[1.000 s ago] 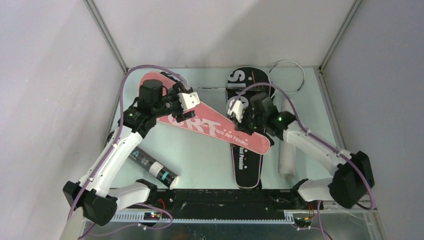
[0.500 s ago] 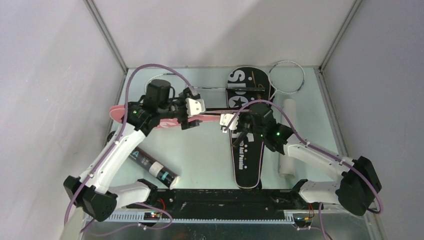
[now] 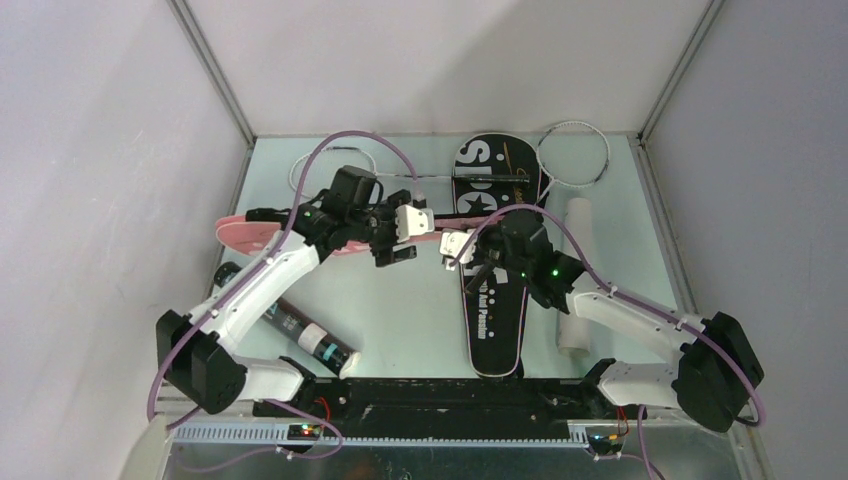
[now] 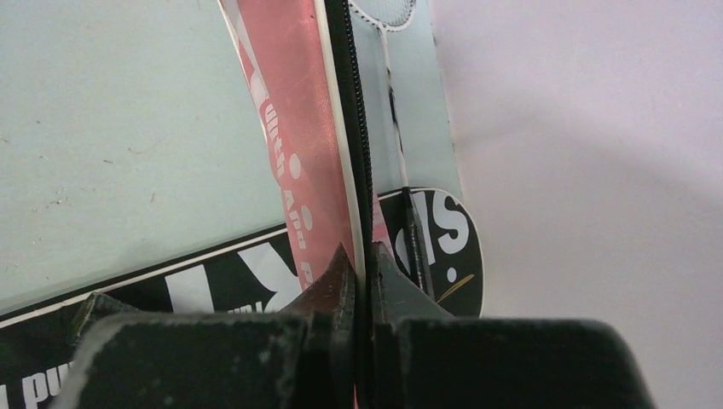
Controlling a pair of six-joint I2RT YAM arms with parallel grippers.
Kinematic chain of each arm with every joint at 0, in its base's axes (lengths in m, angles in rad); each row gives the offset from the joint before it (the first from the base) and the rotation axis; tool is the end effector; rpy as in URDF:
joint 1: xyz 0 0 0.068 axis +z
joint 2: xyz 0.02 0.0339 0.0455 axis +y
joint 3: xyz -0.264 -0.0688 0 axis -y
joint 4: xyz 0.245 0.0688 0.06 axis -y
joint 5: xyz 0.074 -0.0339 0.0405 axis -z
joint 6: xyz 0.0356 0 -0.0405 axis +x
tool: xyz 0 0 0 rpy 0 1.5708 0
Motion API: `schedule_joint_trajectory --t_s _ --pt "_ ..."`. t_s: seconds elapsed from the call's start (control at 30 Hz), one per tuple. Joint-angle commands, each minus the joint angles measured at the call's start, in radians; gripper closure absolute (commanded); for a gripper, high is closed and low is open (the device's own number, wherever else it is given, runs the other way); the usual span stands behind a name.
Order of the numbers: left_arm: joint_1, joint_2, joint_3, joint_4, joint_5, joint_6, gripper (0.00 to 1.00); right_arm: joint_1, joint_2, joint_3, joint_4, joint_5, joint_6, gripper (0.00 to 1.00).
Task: Pack up the badminton gear
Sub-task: Pick up the racket bag from the center of the board.
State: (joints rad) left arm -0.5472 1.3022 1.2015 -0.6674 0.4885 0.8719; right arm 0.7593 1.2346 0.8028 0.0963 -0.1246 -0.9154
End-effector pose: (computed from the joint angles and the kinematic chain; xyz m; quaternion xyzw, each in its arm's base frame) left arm 0.2266 -0.1576 0.3298 0.6536 0.6161 -0.1584 0.4101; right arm 0.2028 0.1986 0.2787 -0.6286 0.5179 0.0055 0.5802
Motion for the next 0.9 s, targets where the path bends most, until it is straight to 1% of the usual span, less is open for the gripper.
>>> schedule_joint_trajectory --t_s 0.0,0.03,0.1,0.13,0.17,0.2,0.23,0.27,0.3,0.33,0.37,0.4,0.43,0.47,0.5,0.53,0.57,0.6,0.63,0.67,0.7,0.73,0.77,0.87 --pt "-0.008 0.021 0.015 0.004 -0.054 -0.005 0.22 0.002 -0.062 -0.006 0.191 -0.061 0.029 1.0" --pt "-0.008 0.022 0.016 0.008 -0.06 -0.006 0.25 -0.001 -0.066 -0.011 0.193 -0.071 0.037 1.0" --pt "-0.007 0.027 0.024 0.016 -0.069 -0.016 0.41 -0.01 -0.07 -0.013 0.194 -0.073 0.057 1.0" --pt "-0.008 0.028 0.027 0.03 -0.075 -0.035 0.56 -0.013 -0.072 -0.017 0.198 -0.073 0.065 1.0" --pt "-0.008 0.029 0.027 0.042 -0.095 -0.049 0.65 -0.018 -0.078 -0.021 0.212 -0.075 0.09 1.0" --pt "-0.008 0.031 0.025 0.07 -0.108 -0.08 0.83 -0.022 -0.082 -0.028 0.221 -0.076 0.107 0.96" --pt "-0.008 0.033 0.026 0.079 -0.125 -0.093 0.9 -0.028 -0.09 -0.03 0.231 -0.077 0.155 0.93" --pt "-0.008 0.039 0.028 0.091 -0.132 -0.125 0.97 -0.032 -0.095 -0.031 0.232 -0.078 0.185 0.84" --pt "-0.008 0.042 0.037 0.088 -0.134 -0.14 0.99 -0.038 -0.108 -0.031 0.221 -0.082 0.248 0.75" --pt "-0.008 0.046 0.041 0.081 -0.124 -0.164 1.0 -0.04 -0.117 -0.031 0.21 -0.079 0.285 0.55" --pt "-0.008 0.045 0.04 0.092 -0.115 -0.176 1.0 -0.041 -0.142 -0.029 0.172 -0.063 0.368 0.48" --pt "-0.009 0.038 0.03 0.11 -0.122 -0.206 1.0 -0.043 -0.156 -0.023 0.147 -0.058 0.415 0.42" --pt "-0.012 0.017 0.001 0.159 -0.157 -0.218 1.0 -0.045 -0.192 -0.017 0.098 -0.048 0.516 0.4" --pt "-0.013 0.006 -0.018 0.187 -0.175 -0.23 1.0 -0.047 -0.211 -0.007 0.079 -0.033 0.572 0.38" --pt "-0.015 -0.019 -0.055 0.247 -0.221 -0.234 1.0 -0.049 -0.248 0.003 0.027 0.01 0.71 0.38" --pt "-0.014 -0.032 -0.071 0.273 -0.243 -0.236 1.0 -0.053 -0.264 0.04 -0.01 0.039 0.864 0.37" --pt "-0.014 -0.055 -0.097 0.322 -0.283 -0.237 1.0 -0.068 -0.286 0.064 -0.123 0.096 0.942 0.37" --pt "-0.015 -0.066 -0.107 0.343 -0.297 -0.235 1.0 -0.079 -0.296 0.121 -0.179 0.13 1.102 0.37" --pt "-0.014 -0.085 -0.125 0.376 -0.307 -0.233 1.0 -0.105 -0.297 0.144 -0.296 0.172 1.178 0.38" --pt "-0.015 -0.094 -0.135 0.393 -0.307 -0.232 1.0 -0.121 -0.297 0.181 -0.34 0.173 1.292 0.41" --pt "-0.015 -0.11 -0.154 0.423 -0.306 -0.231 1.0 -0.148 -0.295 0.198 -0.411 0.163 1.332 0.44" --pt "-0.015 -0.116 -0.163 0.437 -0.307 -0.231 1.0 -0.167 -0.29 0.204 -0.44 0.154 1.39 0.44" --pt "-0.016 -0.129 -0.179 0.464 -0.309 -0.231 1.0 -0.175 -0.288 0.211 -0.489 0.16 1.414 0.45" --pt "-0.019 -0.154 -0.218 0.525 -0.335 -0.231 1.0 -0.208 -0.282 0.213 -0.527 0.203 1.511 0.42"
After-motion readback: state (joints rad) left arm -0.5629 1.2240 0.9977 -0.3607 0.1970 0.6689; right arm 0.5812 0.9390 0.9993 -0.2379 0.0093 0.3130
